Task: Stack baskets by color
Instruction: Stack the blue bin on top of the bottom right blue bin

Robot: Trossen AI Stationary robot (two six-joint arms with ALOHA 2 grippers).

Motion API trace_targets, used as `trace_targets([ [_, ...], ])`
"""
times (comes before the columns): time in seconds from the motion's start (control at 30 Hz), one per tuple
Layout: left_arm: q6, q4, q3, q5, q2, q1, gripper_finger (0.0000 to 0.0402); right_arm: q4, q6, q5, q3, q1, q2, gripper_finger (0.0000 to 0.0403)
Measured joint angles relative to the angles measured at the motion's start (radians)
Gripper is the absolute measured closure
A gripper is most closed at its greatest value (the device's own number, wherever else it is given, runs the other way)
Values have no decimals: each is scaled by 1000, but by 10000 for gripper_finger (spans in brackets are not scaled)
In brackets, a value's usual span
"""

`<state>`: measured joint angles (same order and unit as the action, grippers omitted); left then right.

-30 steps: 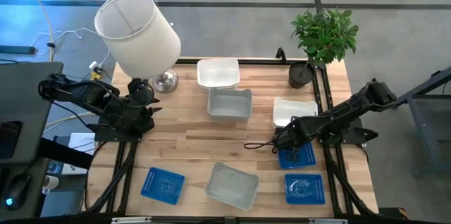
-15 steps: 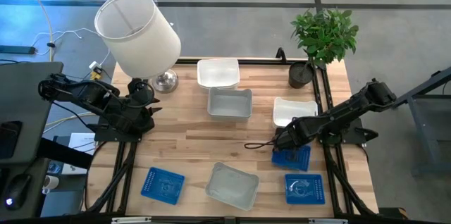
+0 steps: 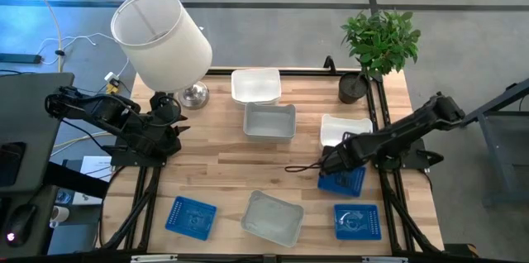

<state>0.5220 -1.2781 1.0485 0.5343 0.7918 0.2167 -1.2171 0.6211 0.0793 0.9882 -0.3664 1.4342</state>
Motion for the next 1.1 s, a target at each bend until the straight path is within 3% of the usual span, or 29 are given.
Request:
trace_targets([
  [0.2, 0, 0, 0, 0, 0, 0, 275, -118, -4, 43, 103, -19, -6, 402],
  [0.43, -1, 0, 0, 0, 0, 0, 275, -130, 30, 23, 161, -74, -85, 402],
  [0.9, 29, 2, 0, 0, 0, 0, 275, -113, 216, -132, 170, -293, -219, 403],
  [1.1, 94, 2, 0, 0, 0, 0, 275, 24, 220, -134, 115, -380, -219, 403],
])
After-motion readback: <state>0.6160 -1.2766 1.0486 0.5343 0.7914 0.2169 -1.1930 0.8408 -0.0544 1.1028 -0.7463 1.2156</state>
